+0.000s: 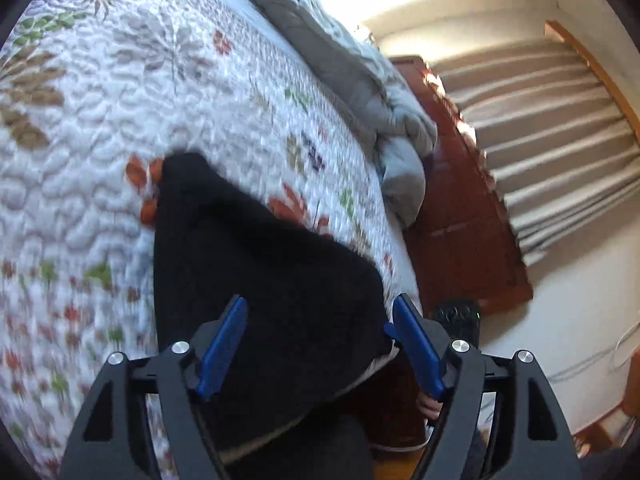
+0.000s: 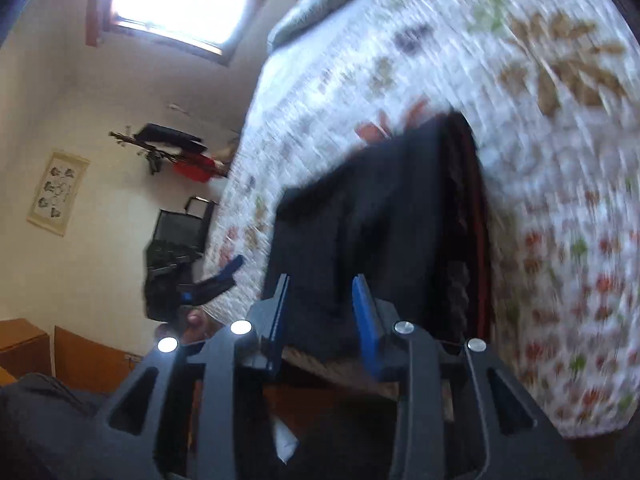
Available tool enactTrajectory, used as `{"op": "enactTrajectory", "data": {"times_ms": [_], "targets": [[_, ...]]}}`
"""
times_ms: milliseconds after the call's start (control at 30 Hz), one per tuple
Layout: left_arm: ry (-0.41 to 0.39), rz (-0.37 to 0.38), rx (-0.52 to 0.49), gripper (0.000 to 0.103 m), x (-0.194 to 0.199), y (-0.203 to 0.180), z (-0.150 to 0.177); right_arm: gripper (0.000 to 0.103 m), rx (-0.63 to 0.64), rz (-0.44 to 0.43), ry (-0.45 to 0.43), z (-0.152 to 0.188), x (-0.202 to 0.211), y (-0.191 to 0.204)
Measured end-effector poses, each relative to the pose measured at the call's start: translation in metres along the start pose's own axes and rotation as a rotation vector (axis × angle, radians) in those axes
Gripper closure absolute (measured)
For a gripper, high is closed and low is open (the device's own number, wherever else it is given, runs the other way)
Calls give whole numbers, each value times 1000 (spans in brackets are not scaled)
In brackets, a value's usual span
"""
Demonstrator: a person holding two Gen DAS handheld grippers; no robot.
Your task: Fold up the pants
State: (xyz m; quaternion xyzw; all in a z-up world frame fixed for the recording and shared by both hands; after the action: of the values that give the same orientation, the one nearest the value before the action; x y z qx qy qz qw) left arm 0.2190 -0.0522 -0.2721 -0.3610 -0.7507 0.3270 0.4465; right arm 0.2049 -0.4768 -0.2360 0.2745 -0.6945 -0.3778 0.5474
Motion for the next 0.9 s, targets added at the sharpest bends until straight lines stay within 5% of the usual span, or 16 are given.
{"op": "enactTrajectory", "data": {"times_ms": [33, 67, 233, 333, 367, 400, 567, 900], "targets": [[27, 0, 9, 28, -4, 4, 10, 78, -46, 32, 10, 8, -5, -20], [69, -26, 44, 28, -14, 16, 23, 99, -69, 62, 17, 13, -6, -32], [82, -33, 74, 39, -19, 33, 32, 102, -106, 50, 0, 16, 2, -44], [26, -27, 41, 22, 8, 19, 16, 54, -109, 62, -78, 7, 42, -32], [-9, -12, 25, 18, 24, 15, 8, 20, -106, 84, -94, 4, 49, -30], [-26, -6, 19, 12, 32, 15, 2, 12, -95, 112, -107, -2, 55, -29], [51, 18, 87, 5, 46, 47, -27, 12, -116, 125, 20, -30, 29, -32], [251, 41, 203, 5, -8, 89, -24, 12, -139, 111, 181, -54, -27, -42]]}}
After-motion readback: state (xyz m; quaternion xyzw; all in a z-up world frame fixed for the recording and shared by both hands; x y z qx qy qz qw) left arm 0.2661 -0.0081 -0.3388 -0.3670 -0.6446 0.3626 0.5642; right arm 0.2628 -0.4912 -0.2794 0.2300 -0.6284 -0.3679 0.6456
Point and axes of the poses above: each gripper's, at about its wrist camera, not at the fingertips, and x roughly against the way its jaws point, y to its left, z to its underside, the point moved 3 cm from there along -x, roughly the way its jaws point, and after that the axes turned 7 degrees about -x, right-handed, at the moved point
